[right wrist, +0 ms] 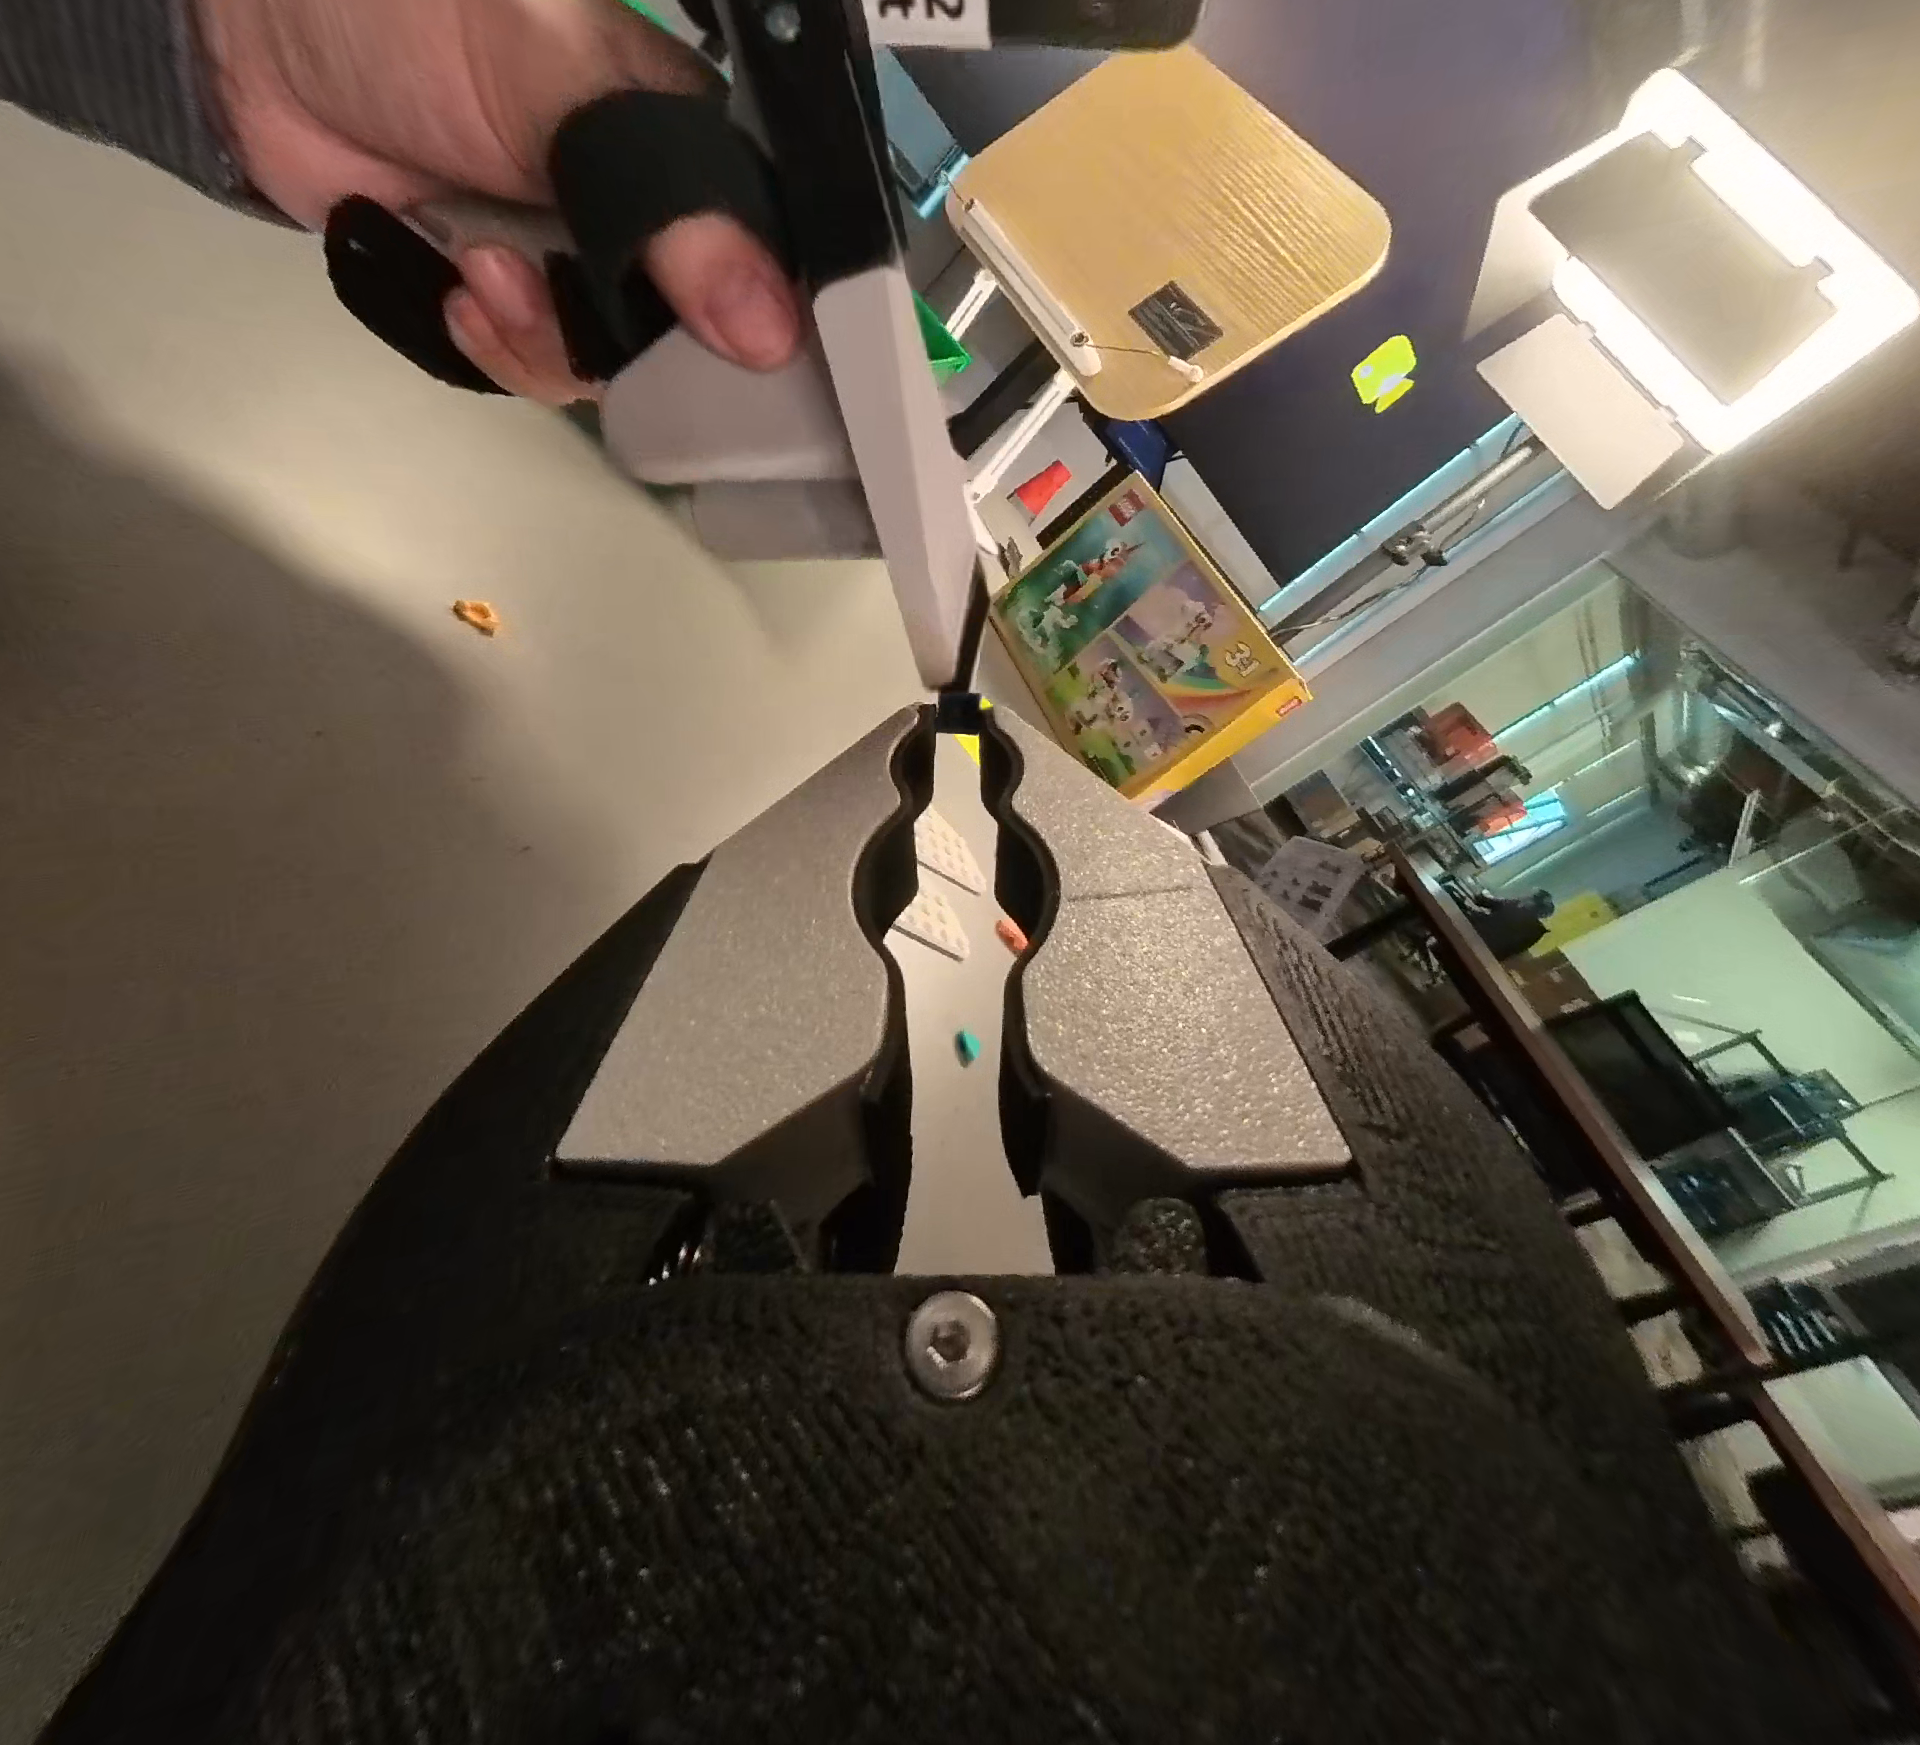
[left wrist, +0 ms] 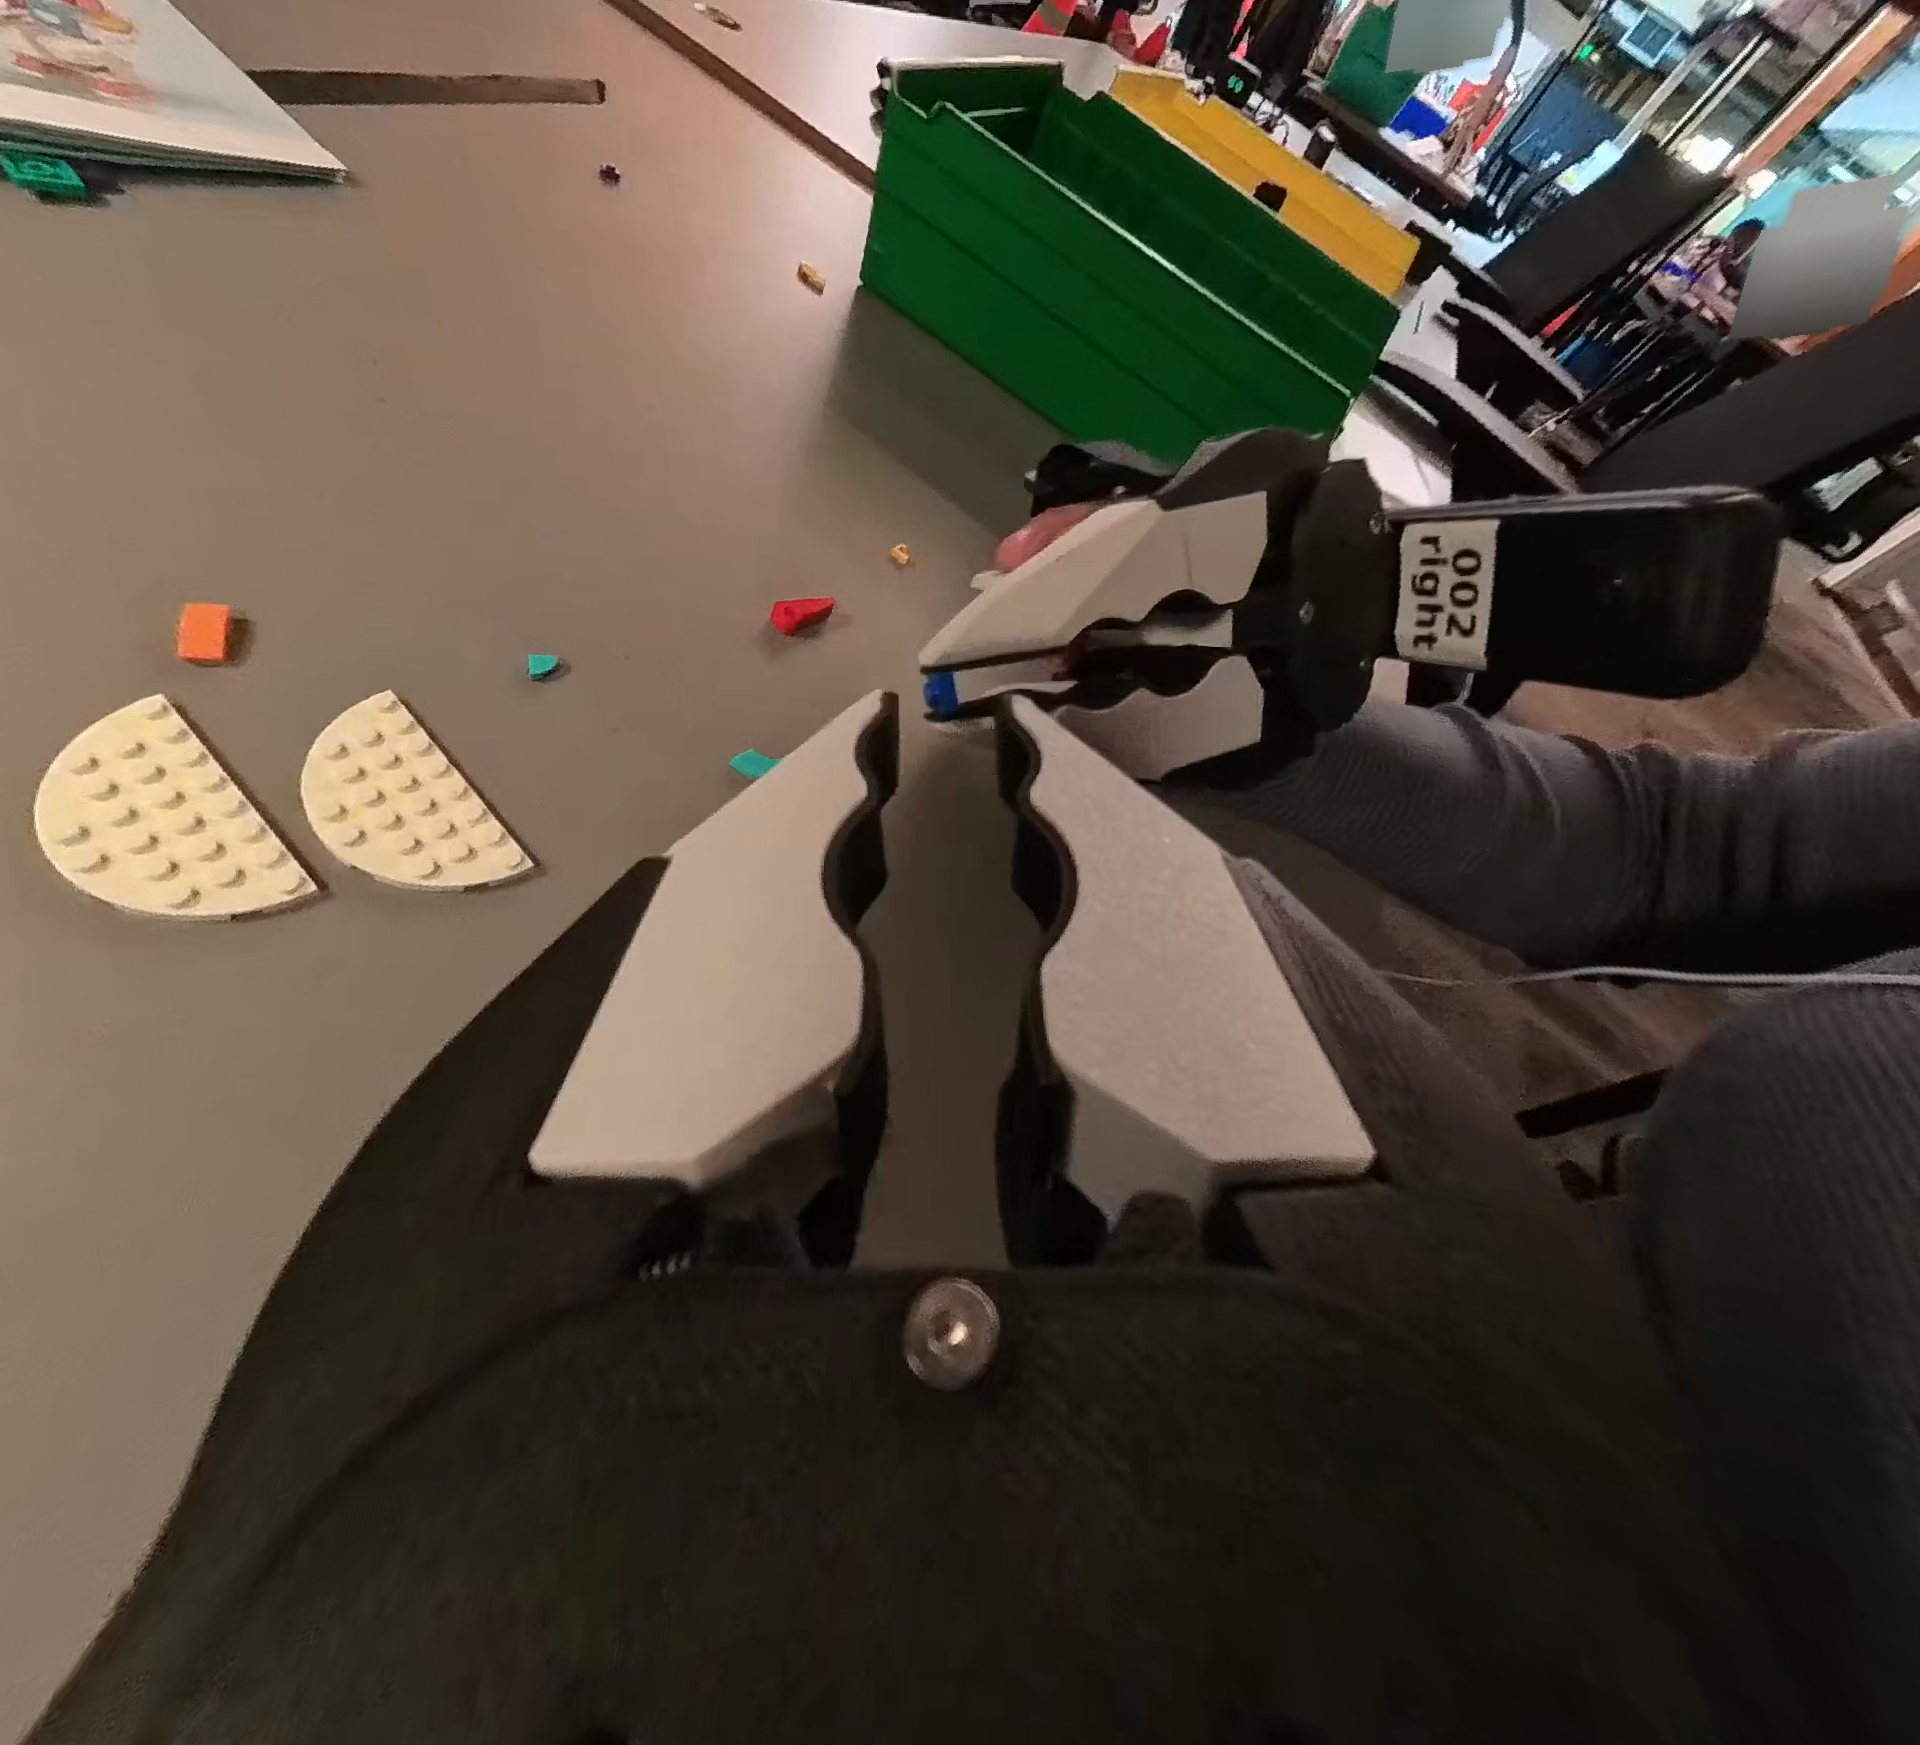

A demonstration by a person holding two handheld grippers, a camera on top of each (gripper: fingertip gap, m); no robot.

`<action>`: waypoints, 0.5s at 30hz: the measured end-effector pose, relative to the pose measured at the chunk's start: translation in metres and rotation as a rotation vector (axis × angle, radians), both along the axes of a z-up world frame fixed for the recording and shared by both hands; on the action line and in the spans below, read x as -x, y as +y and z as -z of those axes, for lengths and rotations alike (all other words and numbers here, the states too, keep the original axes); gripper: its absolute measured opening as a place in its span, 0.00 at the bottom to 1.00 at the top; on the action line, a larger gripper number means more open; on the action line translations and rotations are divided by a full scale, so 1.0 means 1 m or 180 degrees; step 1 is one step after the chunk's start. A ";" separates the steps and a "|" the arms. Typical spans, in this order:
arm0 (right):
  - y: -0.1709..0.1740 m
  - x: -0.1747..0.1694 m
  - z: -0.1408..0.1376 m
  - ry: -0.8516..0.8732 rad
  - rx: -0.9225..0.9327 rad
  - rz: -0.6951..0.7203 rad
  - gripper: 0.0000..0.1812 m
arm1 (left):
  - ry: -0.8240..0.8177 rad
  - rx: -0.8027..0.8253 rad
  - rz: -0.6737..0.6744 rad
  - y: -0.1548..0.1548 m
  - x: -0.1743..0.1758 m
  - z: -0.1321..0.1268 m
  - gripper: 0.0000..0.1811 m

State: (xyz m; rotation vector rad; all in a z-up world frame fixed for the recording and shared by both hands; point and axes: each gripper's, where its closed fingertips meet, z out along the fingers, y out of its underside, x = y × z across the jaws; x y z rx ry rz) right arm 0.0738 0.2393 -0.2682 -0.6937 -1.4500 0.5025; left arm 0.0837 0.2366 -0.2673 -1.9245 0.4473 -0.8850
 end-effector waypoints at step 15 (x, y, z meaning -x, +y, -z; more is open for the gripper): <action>0.016 -0.006 -0.013 0.0259 0.0190 0.0194 0.16 | 0.0811 -0.0189 -0.0816 -0.012 0.087 -0.020 0.02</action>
